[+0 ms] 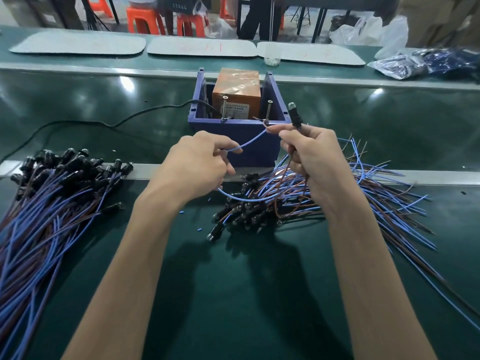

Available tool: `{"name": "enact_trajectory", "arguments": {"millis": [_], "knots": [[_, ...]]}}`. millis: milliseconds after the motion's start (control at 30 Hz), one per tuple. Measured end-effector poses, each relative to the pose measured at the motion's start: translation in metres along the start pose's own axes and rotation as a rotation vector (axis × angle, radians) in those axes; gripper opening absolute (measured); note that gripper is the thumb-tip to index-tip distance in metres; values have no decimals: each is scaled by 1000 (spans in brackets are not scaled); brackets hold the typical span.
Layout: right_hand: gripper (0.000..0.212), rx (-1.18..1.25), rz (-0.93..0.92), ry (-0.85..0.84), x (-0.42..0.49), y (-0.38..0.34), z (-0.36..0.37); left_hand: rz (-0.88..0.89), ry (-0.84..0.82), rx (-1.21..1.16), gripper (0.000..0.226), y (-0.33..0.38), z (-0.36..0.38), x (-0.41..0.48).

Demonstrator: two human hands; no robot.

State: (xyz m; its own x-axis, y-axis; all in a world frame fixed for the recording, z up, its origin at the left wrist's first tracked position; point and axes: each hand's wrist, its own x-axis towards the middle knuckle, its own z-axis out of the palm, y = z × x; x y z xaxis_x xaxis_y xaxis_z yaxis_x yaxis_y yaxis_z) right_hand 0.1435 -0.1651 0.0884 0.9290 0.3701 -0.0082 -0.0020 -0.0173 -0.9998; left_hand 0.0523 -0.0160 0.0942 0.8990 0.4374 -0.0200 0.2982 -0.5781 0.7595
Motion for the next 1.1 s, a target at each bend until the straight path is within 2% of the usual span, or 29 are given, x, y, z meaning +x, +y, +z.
{"name": "enact_trajectory", "arguments": {"millis": [133,267,467,633,1100], "knots": [[28,-2,-11,-47,-3,-4,2,9,-5,-17,43,-2,0,1],[27,7,16,39,0,-3,2,-31,66,-48,32,-4,-5,4],[19,-36,13,178,4,1,-3,-53,199,-87,34,-5,-14,1],[22,-19,-8,275,6,4,-4,-58,280,-97,32,-6,-20,0],[24,35,-2,317,4,1,-4,-59,339,-101,30,-9,-25,0]]}}
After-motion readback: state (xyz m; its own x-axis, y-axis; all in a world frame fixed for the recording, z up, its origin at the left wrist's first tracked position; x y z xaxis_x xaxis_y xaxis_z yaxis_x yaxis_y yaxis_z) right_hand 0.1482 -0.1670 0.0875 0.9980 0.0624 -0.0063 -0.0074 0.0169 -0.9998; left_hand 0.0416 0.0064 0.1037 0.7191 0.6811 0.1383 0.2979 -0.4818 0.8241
